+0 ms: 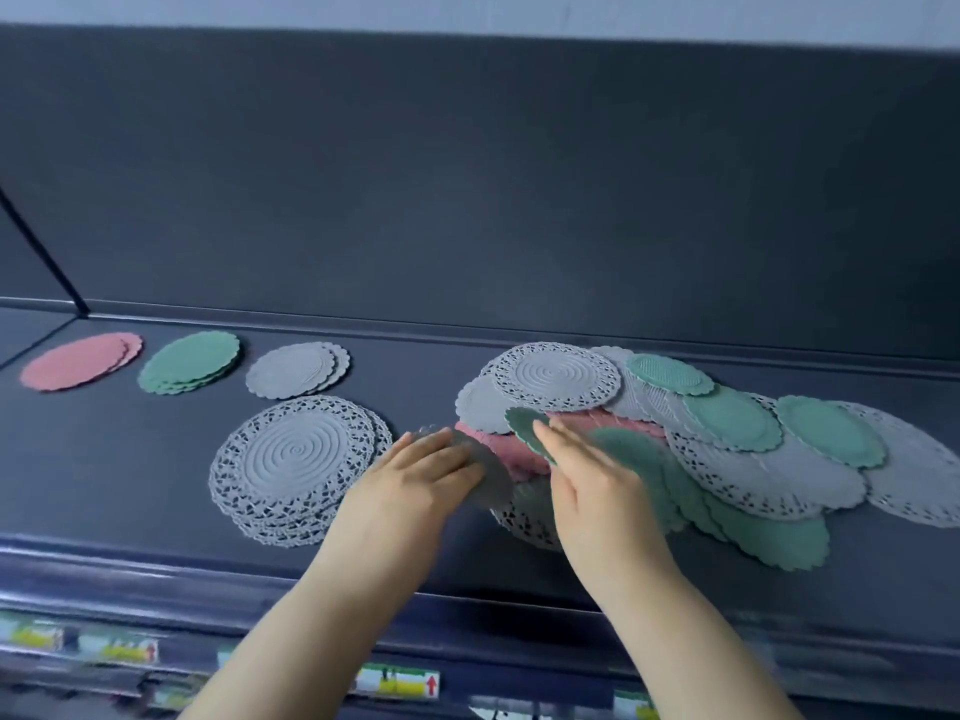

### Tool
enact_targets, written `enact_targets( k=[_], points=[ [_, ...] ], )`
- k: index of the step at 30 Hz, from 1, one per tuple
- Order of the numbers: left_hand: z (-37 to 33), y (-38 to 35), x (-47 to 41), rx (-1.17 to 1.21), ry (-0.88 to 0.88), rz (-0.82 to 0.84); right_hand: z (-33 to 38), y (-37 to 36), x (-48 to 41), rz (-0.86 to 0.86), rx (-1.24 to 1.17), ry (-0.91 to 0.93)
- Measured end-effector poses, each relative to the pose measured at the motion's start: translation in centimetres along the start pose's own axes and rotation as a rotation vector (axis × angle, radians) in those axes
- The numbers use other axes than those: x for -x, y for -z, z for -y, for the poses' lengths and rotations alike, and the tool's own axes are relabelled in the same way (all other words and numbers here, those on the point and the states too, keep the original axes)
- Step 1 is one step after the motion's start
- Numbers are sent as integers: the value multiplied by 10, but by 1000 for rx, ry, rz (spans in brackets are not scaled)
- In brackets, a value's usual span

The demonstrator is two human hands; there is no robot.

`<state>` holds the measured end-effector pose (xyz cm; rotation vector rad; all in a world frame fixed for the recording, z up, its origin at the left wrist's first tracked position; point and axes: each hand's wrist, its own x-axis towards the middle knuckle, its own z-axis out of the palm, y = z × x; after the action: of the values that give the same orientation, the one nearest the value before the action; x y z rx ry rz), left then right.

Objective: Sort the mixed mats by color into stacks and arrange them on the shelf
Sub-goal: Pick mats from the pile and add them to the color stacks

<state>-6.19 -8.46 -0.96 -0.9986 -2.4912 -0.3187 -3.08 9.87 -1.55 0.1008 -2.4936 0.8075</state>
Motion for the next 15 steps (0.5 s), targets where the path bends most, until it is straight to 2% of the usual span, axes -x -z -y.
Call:
enact_targets(
  k=[3,7,15],
  points=[
    [28,7,19,19,-2,-71,28,-16,2,-51,-48,-26],
    [66,16,44,47,18,-81,64,-38,3,-82,-131,-39],
    [88,26,76,87,145,-74,91,-62,7,38,-219,-123]
  ],
)
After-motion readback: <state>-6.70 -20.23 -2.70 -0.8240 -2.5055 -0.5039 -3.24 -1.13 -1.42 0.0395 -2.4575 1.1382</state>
